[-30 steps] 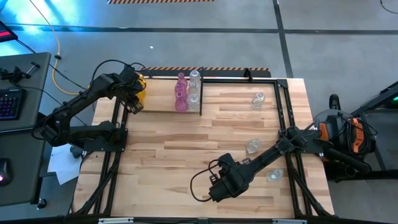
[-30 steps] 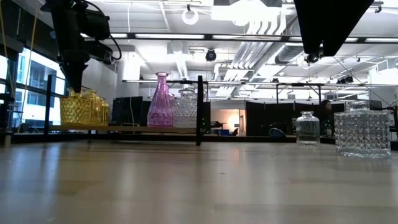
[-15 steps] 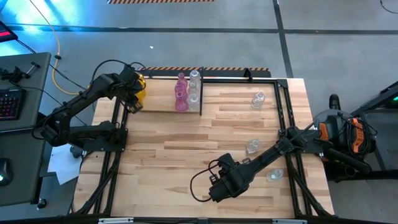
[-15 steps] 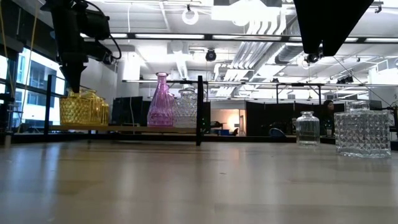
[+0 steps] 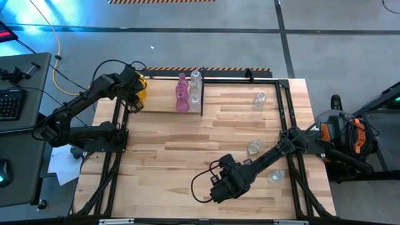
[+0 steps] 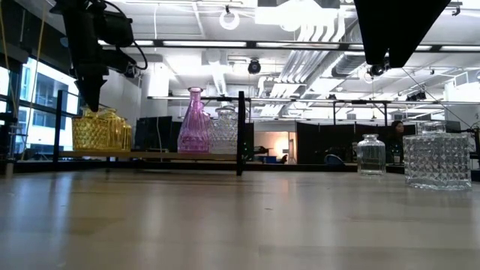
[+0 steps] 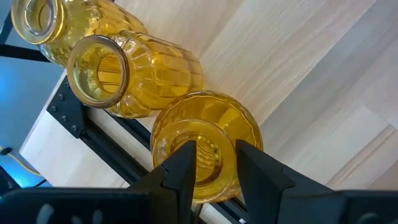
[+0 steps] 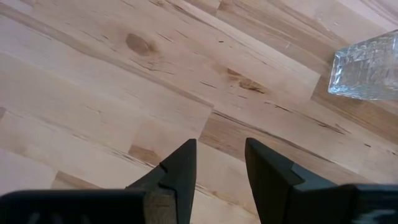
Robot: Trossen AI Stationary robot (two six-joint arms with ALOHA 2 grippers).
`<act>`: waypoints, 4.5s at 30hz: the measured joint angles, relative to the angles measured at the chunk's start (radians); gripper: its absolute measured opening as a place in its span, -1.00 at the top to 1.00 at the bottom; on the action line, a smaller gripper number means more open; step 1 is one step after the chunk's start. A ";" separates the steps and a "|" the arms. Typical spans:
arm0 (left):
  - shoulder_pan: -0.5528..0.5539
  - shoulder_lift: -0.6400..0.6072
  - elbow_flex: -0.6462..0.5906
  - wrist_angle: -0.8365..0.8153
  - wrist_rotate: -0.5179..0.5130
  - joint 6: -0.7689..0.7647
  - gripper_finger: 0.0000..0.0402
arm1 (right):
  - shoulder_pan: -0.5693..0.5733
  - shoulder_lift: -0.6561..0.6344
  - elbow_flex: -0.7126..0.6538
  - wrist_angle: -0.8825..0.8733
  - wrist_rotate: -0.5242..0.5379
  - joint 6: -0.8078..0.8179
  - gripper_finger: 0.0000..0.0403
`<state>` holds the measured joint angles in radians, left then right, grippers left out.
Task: Sort vases onto shelf
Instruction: Put the yellow vase on the shelf aligned with the other yellow vases, then put the transparent vase on the shelf to the left of the top pink vase on the shelf
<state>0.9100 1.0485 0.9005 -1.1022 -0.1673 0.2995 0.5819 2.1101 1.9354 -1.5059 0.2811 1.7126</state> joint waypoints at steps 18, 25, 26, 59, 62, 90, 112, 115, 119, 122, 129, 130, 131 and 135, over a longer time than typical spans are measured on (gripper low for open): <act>0.000 -0.087 0.066 -0.068 -0.003 0.001 0.48 | -0.002 0.000 0.000 0.007 0.002 -0.001 0.42; -0.001 -0.120 0.202 -0.113 0.033 -0.008 0.48 | -0.031 0.000 0.000 0.043 0.027 -0.042 0.42; -0.001 -0.125 0.224 -0.120 0.067 -0.010 0.48 | -0.035 0.000 0.000 0.050 0.029 -0.050 0.42; -0.002 -0.559 0.331 -0.122 0.601 -0.244 0.48 | -0.975 -0.083 0.261 -0.066 -0.001 -1.191 0.42; -0.002 -0.574 0.331 -0.121 0.599 -0.245 0.48 | -1.072 -0.082 0.249 -0.065 -0.062 -1.198 0.42; -0.002 -0.570 0.308 -0.083 0.597 -0.242 0.48 | -1.350 -0.125 -0.185 -0.064 -0.171 -1.159 0.42; -0.002 -0.569 0.307 -0.058 0.594 -0.184 0.48 | -1.368 -0.360 -0.510 0.135 -0.185 -0.932 0.42; -0.002 -0.569 0.307 -0.058 0.594 -0.186 0.48 | -1.369 -0.360 -0.539 0.191 -0.185 -0.932 0.42; -0.002 -0.569 0.307 -0.058 0.594 -0.193 0.48 | -1.374 -0.360 -0.576 0.199 -0.185 -0.938 0.42; -0.002 -0.569 0.307 -0.058 0.594 -0.192 0.48 | -1.374 -0.360 -0.598 0.198 -0.184 -0.958 0.42; -0.002 -0.569 0.307 -0.052 0.594 -0.194 0.48 | -1.372 -0.360 -0.603 0.199 -0.189 -0.980 0.42; -0.002 -0.569 0.307 -0.052 0.594 -0.194 0.48 | -1.371 -0.360 -0.602 0.198 -0.189 -0.980 0.42; -0.002 -0.569 0.307 -0.052 0.594 -0.194 0.48 | -1.371 -0.360 -0.602 0.198 -0.189 -0.980 0.42; -0.002 -0.569 0.307 -0.052 0.594 -0.194 0.48 | -1.371 -0.360 -0.602 0.198 -0.204 -0.985 0.42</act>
<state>0.9077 0.4793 1.2076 -1.1538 0.4271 0.1055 -0.7895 1.7504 1.3335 -1.3082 0.0770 0.7277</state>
